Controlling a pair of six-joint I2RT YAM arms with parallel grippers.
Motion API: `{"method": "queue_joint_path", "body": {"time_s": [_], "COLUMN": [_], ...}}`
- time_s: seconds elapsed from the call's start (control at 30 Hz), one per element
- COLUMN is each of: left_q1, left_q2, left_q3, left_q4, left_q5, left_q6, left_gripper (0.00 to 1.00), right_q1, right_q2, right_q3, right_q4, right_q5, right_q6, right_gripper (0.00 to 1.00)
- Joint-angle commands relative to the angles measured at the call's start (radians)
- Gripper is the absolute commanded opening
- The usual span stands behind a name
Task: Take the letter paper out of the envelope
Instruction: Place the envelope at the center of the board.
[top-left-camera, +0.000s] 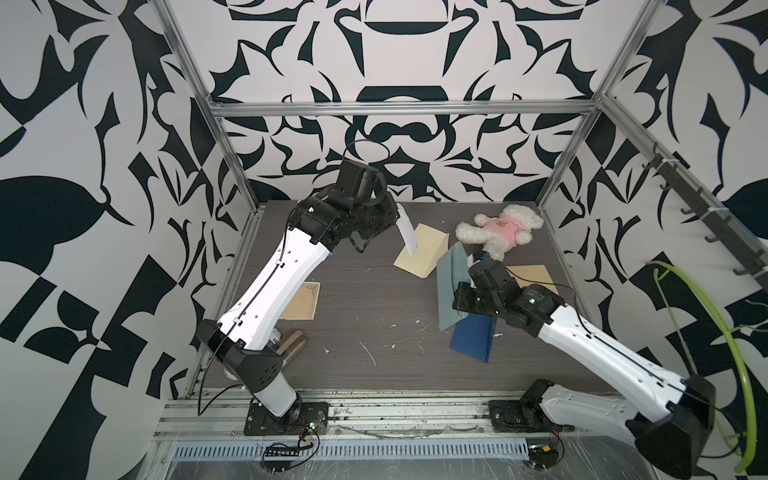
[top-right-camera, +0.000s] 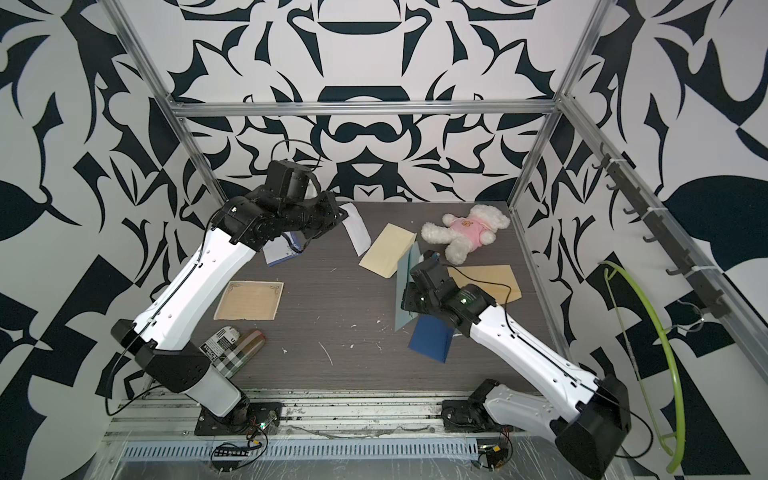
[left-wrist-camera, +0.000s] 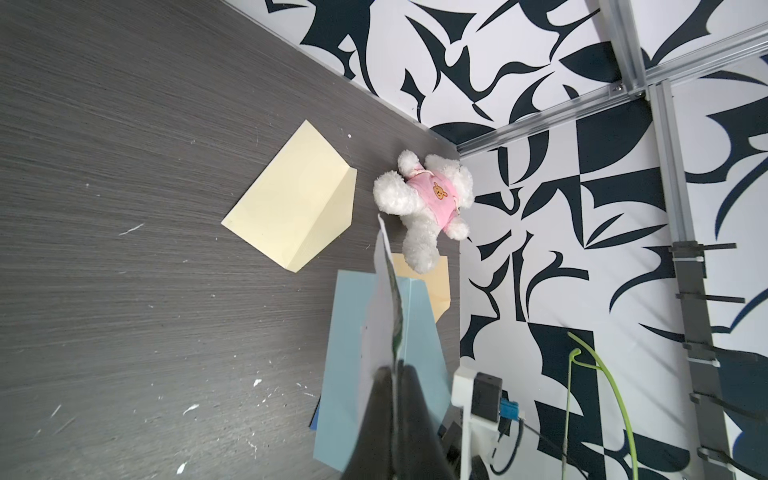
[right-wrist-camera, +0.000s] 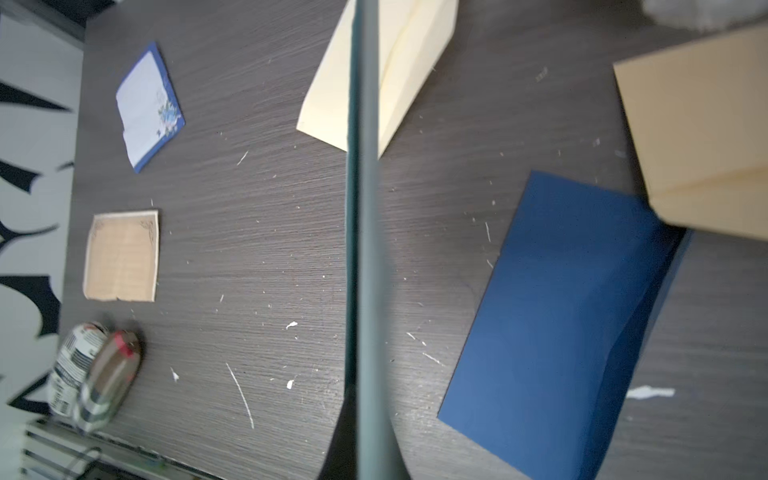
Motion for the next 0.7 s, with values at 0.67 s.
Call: {"method": "queue_joint_path", "body": {"time_s": [0.67], "left_q1": [0.001], "left_q2": [-0.229], "left_q3": [-0.527], "left_q4": [0.194], "left_q5": [0.057], "left_q6": [0.026], "left_gripper": [0.00], "right_q1": [-0.171], "right_q2": [0.252], "right_q3": [-0.244], "right_q4": [0.448], "right_q5": [-0.193], "right_q6": [0.246], "right_gripper": [0.03]}}
